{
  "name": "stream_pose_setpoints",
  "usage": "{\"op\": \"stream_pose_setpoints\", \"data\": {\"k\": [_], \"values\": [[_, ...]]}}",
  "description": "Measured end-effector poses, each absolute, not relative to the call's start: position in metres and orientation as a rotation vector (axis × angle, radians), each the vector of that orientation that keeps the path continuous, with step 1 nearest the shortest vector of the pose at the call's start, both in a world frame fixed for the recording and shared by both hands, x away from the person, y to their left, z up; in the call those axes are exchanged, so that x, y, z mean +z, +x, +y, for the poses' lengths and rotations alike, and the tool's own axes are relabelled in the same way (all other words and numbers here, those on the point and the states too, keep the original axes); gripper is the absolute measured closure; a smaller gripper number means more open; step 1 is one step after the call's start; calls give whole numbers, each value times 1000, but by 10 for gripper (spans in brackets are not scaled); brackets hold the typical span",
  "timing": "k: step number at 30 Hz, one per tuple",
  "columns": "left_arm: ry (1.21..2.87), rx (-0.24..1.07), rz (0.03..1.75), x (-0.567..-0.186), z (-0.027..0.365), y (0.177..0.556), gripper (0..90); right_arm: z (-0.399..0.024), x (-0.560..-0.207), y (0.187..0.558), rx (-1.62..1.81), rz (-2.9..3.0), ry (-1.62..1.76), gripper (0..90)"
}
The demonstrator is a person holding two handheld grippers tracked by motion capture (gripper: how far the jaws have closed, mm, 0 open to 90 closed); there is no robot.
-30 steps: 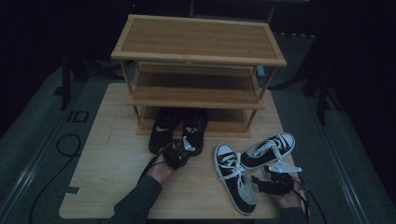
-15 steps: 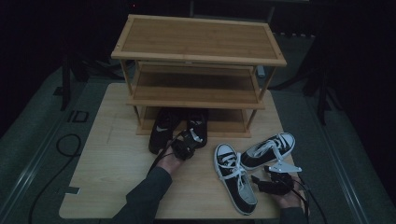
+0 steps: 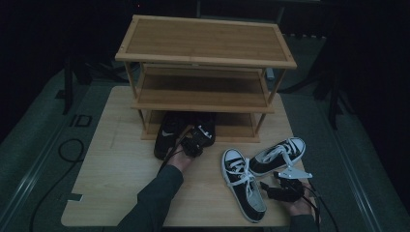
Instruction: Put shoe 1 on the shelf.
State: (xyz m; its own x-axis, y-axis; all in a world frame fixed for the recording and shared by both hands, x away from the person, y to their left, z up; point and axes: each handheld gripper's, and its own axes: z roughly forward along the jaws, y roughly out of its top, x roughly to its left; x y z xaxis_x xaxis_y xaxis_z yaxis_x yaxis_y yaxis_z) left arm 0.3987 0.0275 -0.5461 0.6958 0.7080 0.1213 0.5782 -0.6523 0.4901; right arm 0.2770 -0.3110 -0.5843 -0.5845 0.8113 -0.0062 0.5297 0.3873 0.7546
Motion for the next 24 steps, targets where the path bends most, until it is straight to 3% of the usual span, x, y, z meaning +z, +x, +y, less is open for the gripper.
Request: {"op": "stream_pose_setpoints", "data": {"k": [24], "values": [[2468, 420, 992, -546, 46, 382, 884, -311, -584, 277, 1032, 2276, 1161, 274]]}}
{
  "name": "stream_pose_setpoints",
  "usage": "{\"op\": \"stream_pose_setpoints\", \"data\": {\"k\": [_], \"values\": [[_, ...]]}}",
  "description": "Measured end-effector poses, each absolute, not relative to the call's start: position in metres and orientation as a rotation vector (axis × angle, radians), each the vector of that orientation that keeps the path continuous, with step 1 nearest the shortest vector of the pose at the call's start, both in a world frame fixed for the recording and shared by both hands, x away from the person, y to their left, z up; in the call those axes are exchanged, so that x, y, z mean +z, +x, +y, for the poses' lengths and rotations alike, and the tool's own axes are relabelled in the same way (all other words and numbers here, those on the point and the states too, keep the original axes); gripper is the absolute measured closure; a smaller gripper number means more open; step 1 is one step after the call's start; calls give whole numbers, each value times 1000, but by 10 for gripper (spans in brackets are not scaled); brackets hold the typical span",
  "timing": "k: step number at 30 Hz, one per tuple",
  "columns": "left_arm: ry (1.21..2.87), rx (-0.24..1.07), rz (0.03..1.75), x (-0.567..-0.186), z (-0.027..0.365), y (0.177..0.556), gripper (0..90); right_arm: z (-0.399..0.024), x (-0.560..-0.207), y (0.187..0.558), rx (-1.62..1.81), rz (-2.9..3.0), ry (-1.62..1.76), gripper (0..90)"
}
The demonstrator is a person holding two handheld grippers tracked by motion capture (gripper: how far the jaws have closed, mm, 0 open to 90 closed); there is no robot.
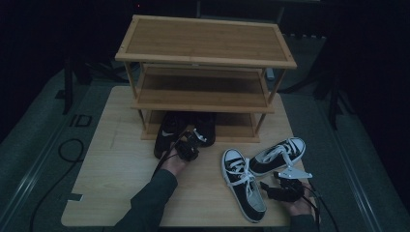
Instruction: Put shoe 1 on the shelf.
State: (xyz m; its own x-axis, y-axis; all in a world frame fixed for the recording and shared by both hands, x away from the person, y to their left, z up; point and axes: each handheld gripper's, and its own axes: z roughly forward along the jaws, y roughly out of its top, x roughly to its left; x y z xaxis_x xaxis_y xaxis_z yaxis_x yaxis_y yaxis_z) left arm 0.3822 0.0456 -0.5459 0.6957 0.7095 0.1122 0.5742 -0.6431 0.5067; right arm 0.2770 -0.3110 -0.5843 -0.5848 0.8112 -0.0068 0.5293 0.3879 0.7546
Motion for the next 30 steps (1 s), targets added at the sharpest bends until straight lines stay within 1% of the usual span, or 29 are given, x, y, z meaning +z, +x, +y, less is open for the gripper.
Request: {"op": "stream_pose_setpoints", "data": {"k": [6, 30], "values": [[2470, 420, 976, -544, 51, 374, 883, -311, -584, 277, 1032, 2276, 1160, 274], [2475, 433, 976, -542, 96, 341, 881, -311, -584, 277, 1032, 2276, 1161, 273]]}}
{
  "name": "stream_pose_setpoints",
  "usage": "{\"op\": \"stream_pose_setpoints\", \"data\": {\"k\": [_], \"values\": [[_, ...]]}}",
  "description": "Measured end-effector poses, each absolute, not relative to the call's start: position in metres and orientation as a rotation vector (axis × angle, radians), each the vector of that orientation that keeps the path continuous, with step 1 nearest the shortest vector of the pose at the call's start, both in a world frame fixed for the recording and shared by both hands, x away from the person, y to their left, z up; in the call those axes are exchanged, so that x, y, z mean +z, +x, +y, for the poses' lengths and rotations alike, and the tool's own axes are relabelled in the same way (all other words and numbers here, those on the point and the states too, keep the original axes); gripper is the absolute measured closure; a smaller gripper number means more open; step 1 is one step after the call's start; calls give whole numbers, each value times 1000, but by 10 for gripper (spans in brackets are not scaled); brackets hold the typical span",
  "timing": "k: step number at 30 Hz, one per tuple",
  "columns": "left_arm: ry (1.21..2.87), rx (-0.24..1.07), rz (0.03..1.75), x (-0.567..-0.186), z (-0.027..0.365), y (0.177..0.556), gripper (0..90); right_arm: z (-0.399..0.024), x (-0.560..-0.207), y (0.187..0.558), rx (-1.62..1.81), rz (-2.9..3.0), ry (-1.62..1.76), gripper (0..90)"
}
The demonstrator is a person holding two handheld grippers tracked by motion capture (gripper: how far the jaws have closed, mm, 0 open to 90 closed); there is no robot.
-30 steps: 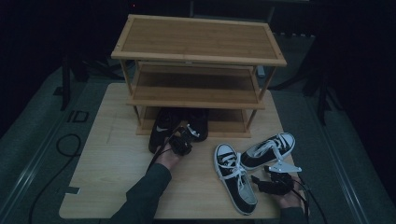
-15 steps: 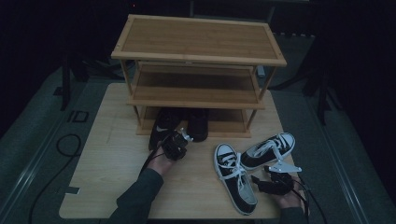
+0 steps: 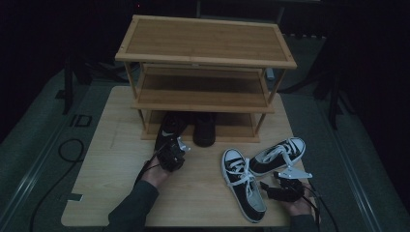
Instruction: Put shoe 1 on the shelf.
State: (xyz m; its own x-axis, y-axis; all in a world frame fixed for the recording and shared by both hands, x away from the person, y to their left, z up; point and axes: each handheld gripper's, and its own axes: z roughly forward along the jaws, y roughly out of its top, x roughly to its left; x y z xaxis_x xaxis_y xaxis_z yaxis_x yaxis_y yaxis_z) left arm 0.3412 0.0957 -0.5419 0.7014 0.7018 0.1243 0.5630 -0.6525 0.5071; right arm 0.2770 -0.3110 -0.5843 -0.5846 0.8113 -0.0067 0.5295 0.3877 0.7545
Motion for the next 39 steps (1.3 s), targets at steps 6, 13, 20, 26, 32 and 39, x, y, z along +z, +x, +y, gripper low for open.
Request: {"op": "stream_pose_setpoints", "data": {"k": [6, 13, 20, 26, 32, 39], "values": [[2474, 436, 979, -543, 108, 334, 880, -311, -584, 277, 1032, 2276, 1161, 273], [2484, 443, 998, -544, 120, 325, 874, -311, -584, 277, 1032, 2276, 1161, 274], [2480, 457, 1050, -546, 139, 321, 871, -311, -584, 277, 1032, 2276, 1161, 274], [2471, 474, 1099, -550, 150, 322, 871, -311, -584, 277, 1032, 2276, 1161, 274], [2477, 518, 1135, -549, 157, 330, 875, -311, -584, 277, 1032, 2276, 1161, 273], [2455, 534, 1153, -549, 156, 338, 875, -311, -584, 277, 1032, 2276, 1161, 274]]}}
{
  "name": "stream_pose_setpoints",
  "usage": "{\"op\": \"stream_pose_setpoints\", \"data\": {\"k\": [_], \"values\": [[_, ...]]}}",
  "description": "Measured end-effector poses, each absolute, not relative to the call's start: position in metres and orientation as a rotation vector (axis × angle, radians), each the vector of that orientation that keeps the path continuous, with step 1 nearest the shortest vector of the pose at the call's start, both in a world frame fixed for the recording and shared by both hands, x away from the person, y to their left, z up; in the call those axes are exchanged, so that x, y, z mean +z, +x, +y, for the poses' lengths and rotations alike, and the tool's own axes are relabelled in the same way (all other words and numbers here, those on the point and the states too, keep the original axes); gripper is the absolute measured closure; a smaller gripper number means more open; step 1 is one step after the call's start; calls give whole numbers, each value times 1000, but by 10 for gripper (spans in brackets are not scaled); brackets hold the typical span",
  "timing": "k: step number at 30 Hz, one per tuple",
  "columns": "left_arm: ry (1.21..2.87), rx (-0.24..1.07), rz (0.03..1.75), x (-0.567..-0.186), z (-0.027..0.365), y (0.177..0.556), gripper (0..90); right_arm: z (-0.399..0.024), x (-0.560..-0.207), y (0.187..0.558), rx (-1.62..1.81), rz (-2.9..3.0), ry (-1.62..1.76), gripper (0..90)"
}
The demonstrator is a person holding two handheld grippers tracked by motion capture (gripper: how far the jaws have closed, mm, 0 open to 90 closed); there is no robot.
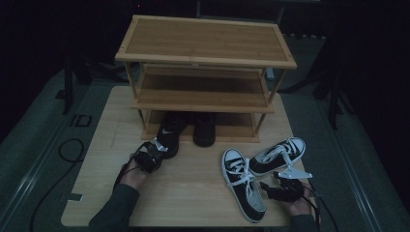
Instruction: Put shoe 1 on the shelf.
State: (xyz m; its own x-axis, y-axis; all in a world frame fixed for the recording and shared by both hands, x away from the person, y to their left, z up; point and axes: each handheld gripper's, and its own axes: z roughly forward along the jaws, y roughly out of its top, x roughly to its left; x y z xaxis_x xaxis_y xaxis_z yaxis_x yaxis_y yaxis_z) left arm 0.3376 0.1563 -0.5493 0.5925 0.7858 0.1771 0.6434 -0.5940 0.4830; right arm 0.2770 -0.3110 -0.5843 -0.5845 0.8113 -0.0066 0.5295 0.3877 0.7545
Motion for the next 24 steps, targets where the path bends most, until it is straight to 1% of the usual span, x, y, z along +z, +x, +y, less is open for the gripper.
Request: {"op": "stream_pose_setpoints", "data": {"k": [14, 24], "values": [[2414, 547, 1229, -549, 157, 363, 876, -311, -584, 277, 1033, 2276, 1161, 273], [2439, 556, 1188, -544, 135, 377, 878, -311, -584, 277, 1032, 2276, 1162, 274]]}}
